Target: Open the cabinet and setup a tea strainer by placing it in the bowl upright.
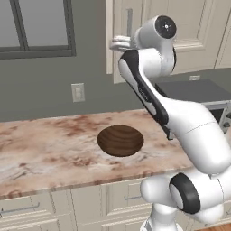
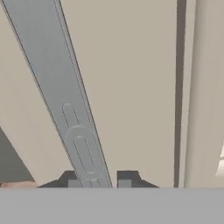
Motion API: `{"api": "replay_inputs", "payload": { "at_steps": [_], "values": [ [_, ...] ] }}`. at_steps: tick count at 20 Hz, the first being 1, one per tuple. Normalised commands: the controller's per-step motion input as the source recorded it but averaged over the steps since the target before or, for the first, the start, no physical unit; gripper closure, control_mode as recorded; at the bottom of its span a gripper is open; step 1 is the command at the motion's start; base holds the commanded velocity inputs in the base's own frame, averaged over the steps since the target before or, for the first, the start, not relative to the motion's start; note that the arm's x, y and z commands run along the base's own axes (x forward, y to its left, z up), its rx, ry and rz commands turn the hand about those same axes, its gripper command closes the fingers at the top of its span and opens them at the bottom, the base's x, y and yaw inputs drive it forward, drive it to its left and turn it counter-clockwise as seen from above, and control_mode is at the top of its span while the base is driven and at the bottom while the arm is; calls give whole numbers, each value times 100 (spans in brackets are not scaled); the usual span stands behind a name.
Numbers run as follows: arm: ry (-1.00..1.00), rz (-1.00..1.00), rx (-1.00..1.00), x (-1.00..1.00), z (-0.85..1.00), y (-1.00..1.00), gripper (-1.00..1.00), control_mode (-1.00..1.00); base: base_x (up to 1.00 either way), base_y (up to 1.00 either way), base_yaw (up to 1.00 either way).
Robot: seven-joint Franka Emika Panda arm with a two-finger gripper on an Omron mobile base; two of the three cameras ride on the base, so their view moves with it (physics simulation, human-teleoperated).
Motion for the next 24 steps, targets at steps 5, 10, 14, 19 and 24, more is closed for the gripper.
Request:
{"api": "replay_inputs", "payload": {
  "at_steps": [5, 10, 14, 19, 24],
  "values": [
    [0, 12, 25, -91, 46, -60, 100, -100, 0, 0, 0],
    [4, 11, 25, -85, 65, -61, 100, -100, 0, 0, 0],
    [4, 11, 15, -85, 59, -68, 100, -100, 0, 0, 0],
    [10, 10, 0, -79, 39, -75, 100, -100, 0, 0, 0],
    [4, 7, 0, -82, 12, -64, 100, -100, 0, 0, 0]
  ]
}}
